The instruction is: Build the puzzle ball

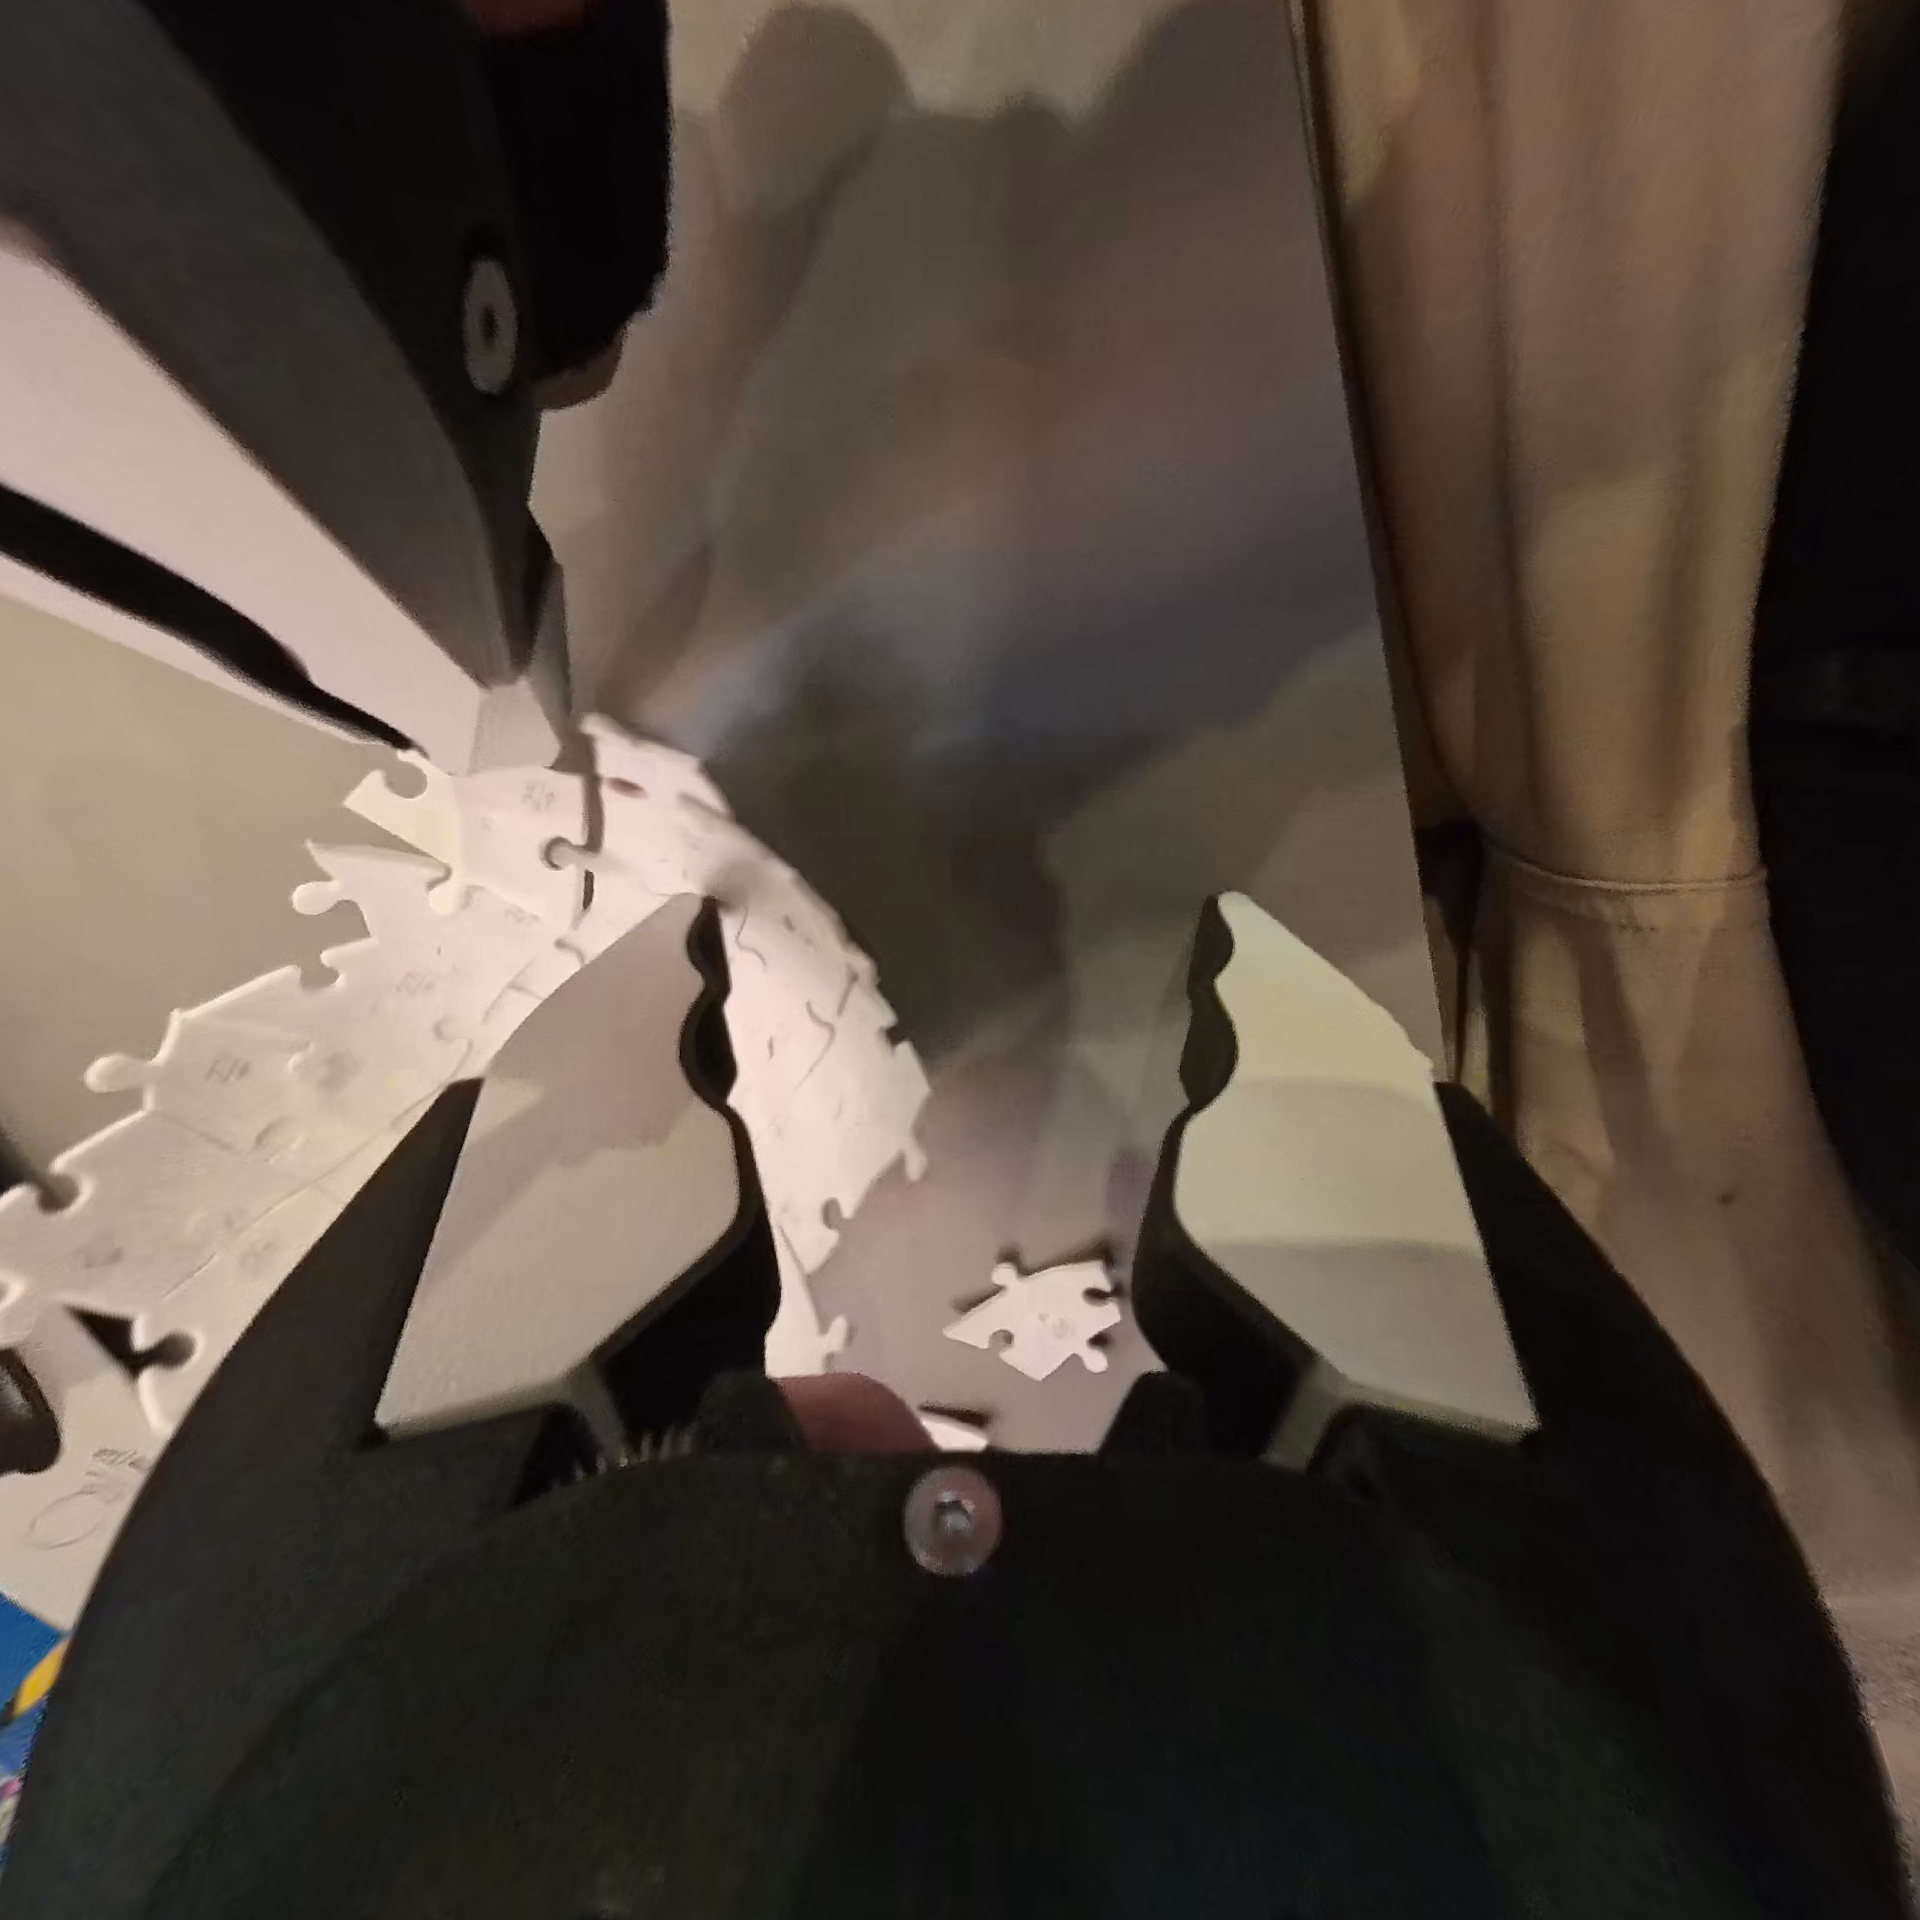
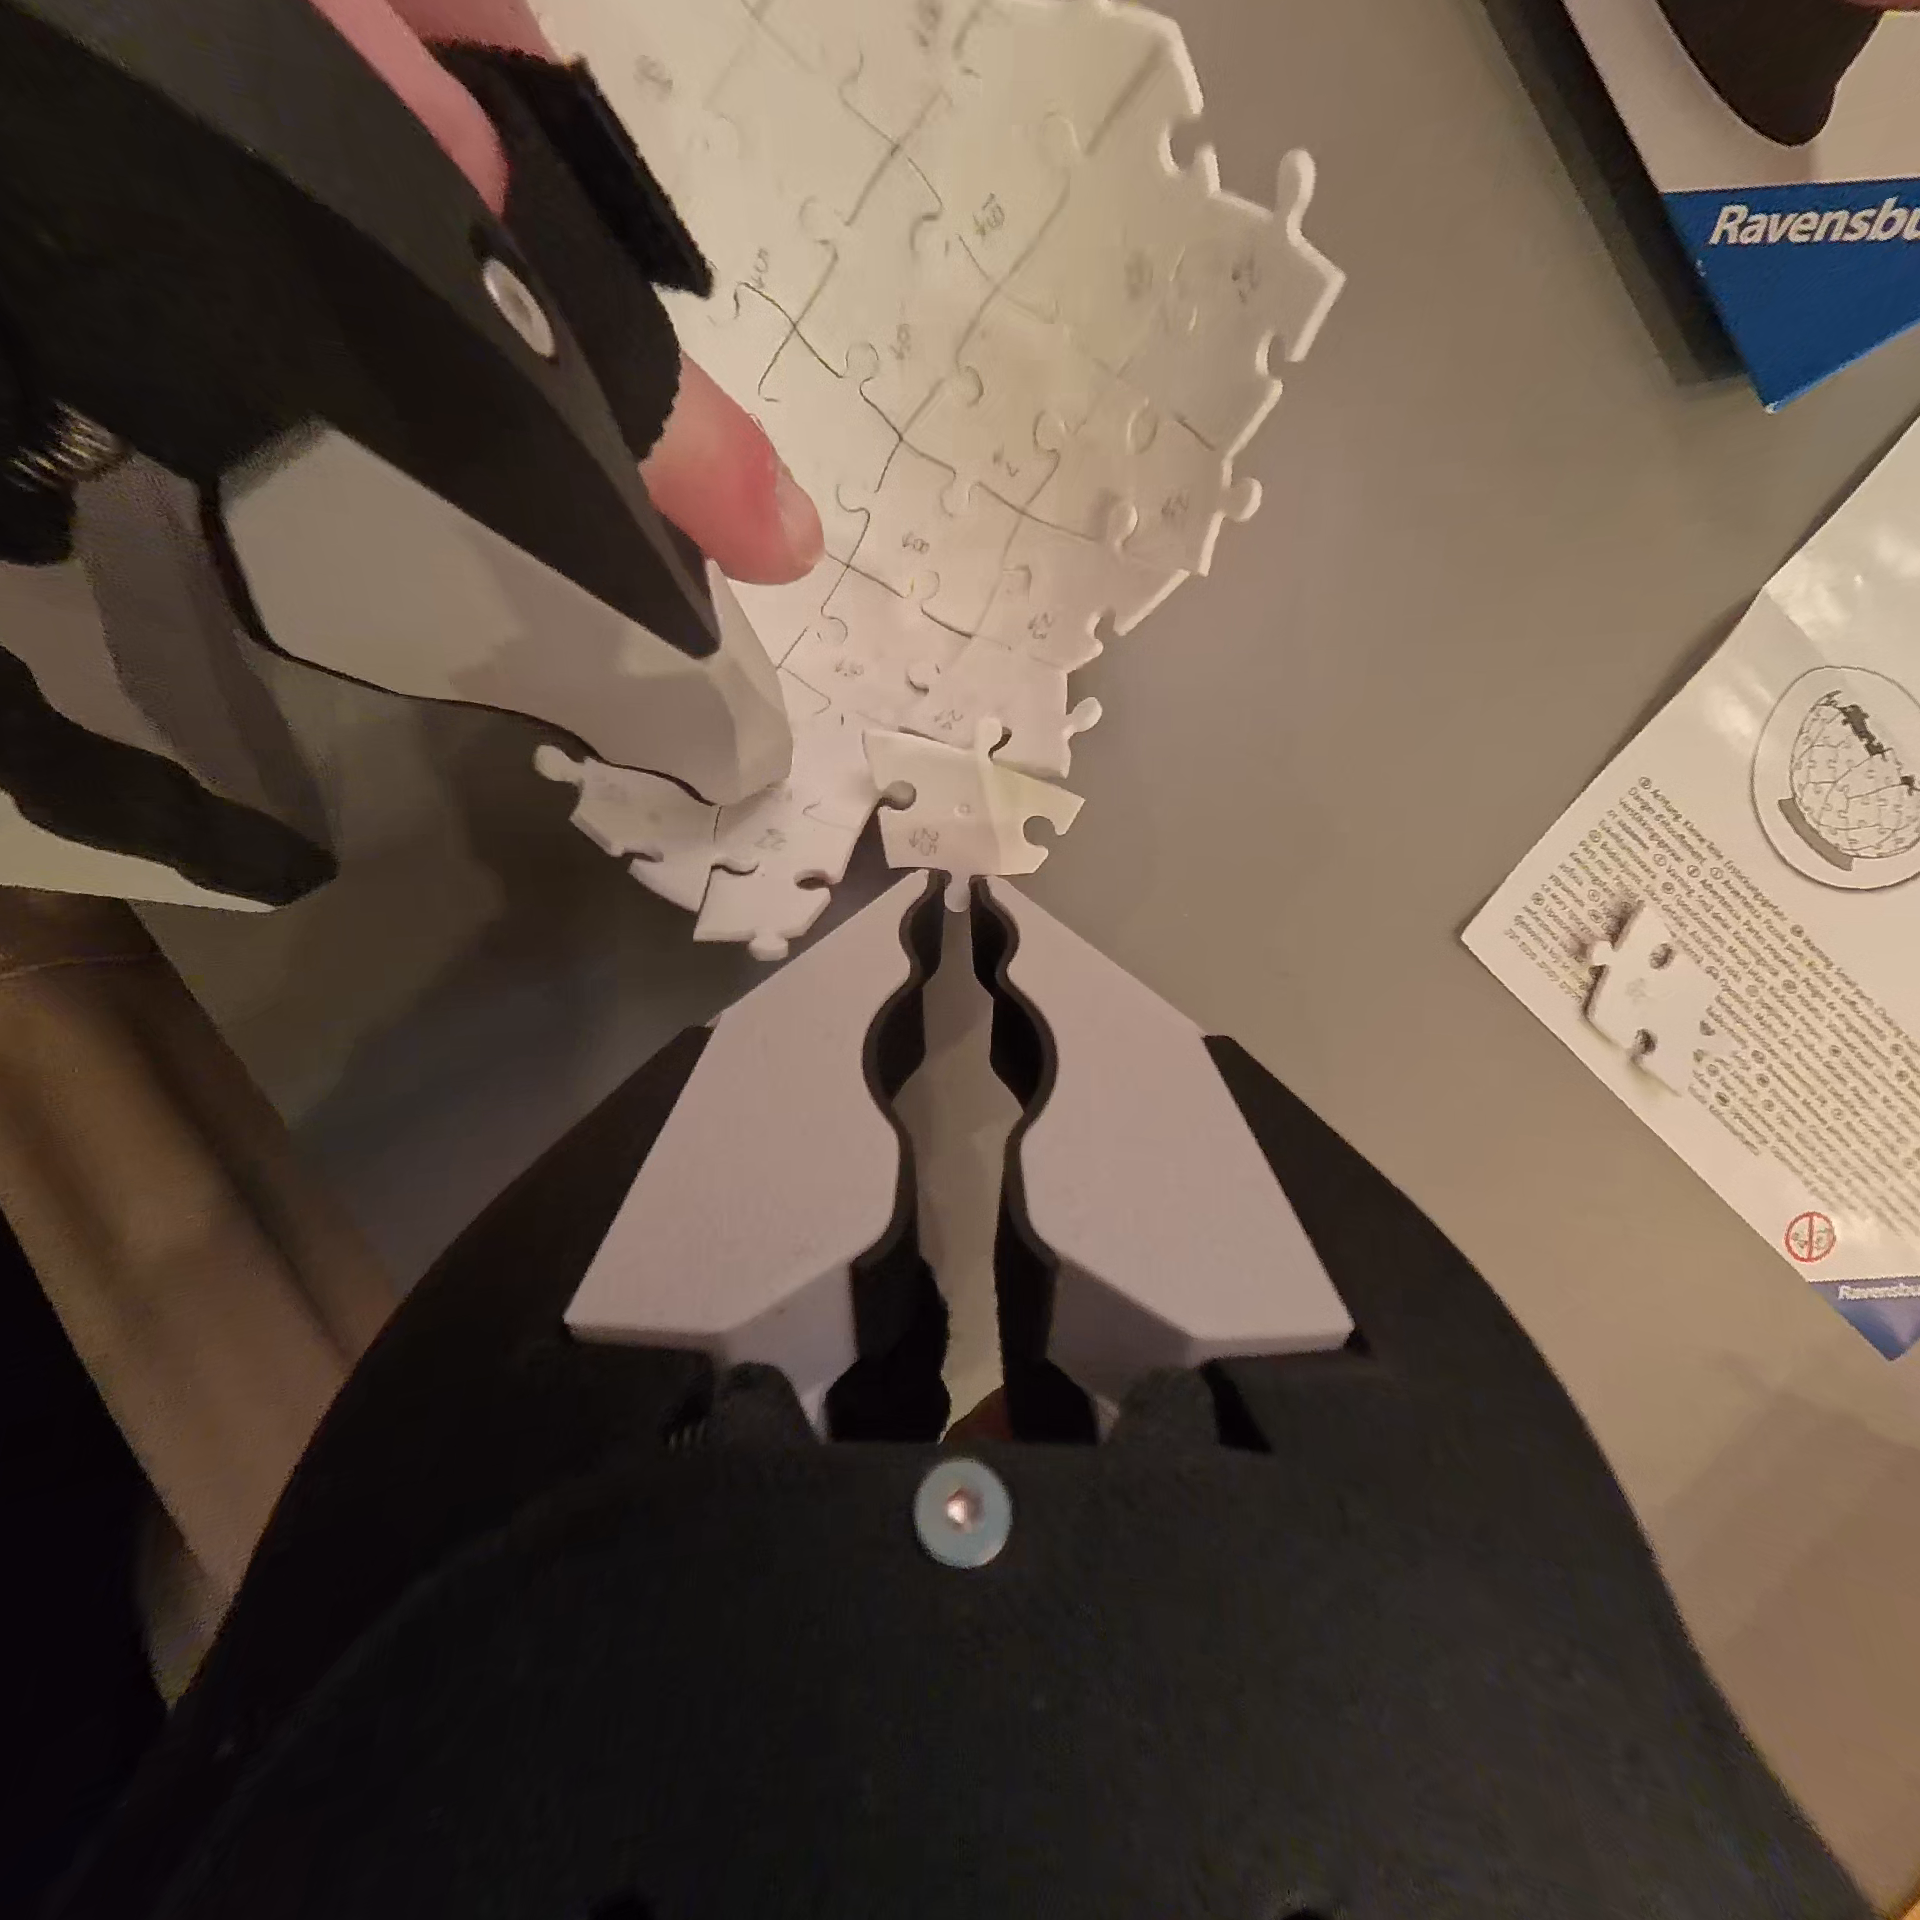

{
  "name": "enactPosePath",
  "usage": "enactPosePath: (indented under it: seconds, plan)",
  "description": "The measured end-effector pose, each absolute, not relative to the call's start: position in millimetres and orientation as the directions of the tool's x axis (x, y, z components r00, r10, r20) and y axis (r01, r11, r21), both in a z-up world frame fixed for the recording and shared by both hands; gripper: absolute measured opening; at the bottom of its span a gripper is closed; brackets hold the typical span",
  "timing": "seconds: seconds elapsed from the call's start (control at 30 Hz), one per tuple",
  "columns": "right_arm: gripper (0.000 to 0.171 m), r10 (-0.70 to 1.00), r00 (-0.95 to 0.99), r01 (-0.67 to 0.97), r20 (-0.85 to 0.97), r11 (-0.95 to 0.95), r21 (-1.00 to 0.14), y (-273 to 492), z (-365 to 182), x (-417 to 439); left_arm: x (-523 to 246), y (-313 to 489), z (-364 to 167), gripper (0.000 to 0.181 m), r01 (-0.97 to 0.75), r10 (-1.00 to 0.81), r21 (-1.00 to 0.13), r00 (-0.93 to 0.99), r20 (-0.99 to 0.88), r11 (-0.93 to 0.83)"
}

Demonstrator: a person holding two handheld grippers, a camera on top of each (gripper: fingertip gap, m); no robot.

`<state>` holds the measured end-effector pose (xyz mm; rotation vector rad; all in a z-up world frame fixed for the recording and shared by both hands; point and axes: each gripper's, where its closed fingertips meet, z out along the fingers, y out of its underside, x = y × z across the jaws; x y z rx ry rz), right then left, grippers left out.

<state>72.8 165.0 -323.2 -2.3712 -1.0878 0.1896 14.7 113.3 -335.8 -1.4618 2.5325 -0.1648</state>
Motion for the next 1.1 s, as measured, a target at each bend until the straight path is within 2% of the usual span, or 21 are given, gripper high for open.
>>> enactPosePath:
  seconds: [0.53, 0.8, 0.9, 0.97, 1.1]
  plan:
    - [0.003, 0.665, 0.746, 0.582, 0.024, -0.635, -0.508, 162, -323, 72, 16, 113, -337, 0.082, -0.857, -0.875, -0.177, -0.476, -0.086, 0.484]
    - [0.010, 0.643, 0.764, 0.524, -0.048, -0.662, -0.536, 159, -320, 68, 16, 113, -338, 0.081, -0.862, -0.877, -0.165, -0.476, -0.068, 0.480]
    - [0.006, 0.654, 0.754, 0.518, -0.059, -0.648, -0.559, 162, -314, 73, 16, 113, -338, 0.081, -0.862, -0.877, -0.161, -0.475, -0.069, 0.480]
    - [0.005, 0.692, 0.721, 0.555, -0.029, -0.603, -0.573, 166, -311, 74, 15, 113, -338, 0.081, -0.869, -0.883, -0.157, -0.466, -0.064, 0.470]
    - [0.010, 0.797, 0.599, 0.705, 0.080, -0.476, -0.526, 173, -323, 81, 15, 114, -338, 0.082, -0.874, -0.886, -0.148, -0.460, -0.059, 0.463]
